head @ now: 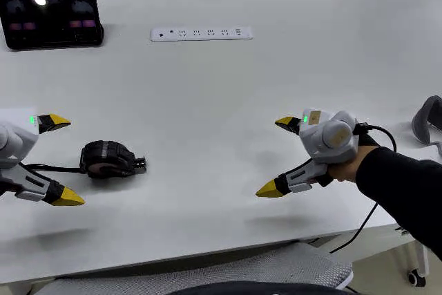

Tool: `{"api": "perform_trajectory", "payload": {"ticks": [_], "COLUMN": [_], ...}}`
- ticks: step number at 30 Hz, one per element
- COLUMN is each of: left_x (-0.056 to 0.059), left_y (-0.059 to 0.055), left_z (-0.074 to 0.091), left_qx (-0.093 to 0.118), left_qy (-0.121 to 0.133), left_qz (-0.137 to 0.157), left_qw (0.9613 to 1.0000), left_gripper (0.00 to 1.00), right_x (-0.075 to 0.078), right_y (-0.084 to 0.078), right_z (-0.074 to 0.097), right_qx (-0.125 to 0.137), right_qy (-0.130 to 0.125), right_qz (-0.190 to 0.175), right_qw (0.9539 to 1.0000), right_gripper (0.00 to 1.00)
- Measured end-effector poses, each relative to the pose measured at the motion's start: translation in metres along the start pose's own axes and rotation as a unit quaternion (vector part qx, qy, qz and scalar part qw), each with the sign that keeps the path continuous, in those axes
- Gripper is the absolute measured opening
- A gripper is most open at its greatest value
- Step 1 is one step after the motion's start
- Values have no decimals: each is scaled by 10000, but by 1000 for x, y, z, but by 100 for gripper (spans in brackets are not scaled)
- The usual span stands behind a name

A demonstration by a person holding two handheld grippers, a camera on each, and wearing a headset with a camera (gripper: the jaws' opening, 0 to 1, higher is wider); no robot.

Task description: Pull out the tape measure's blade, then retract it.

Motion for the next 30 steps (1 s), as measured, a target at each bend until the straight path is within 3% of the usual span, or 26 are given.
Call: {"api": "perform_trajectory", "payload": {"ticks": [4, 13, 16, 22, 30], "left_x": [-4, -1, -1, -3, -5], "left_y": [8, 9, 6, 14, 21], "left_z": [-6, -25, -33, -43, -49], "left_qx": [-69, -308, -671, -710, -741], "left_qy": [-86, -282, -360, -432, -599], "left_qz": [11, -70, -38, -36, -69], "left_qw": [9999, 9991, 9971, 9965, 9954], "left_gripper": [89, 87, 90, 80, 68], "right_x": [1, -2, -11, -21, -24], "right_y": [10, 37, 44, 51, 67], "right_z": [-13, -43, -58, -84, -112], "right_qx": [0, 121, 116, 24, 202], "right_qy": [164, 502, 723, 990, 994], "right_qz": [91, 275, 372, 324, 50], "right_qw": [9998, 9983, 9966, 9946, 9948], "right_gripper": [99, 99, 99, 99, 99]}}
Point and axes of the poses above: the centre of the closed fingertips' face, and the gripper's own axes: z roughly backward along the fingers, x roughly to its right, y roughly out of its top, the point moved 10 cm from there along z, roughly backward along the fingers, and after that the axes turned 9 degrees about x, right-handed, at the moved point
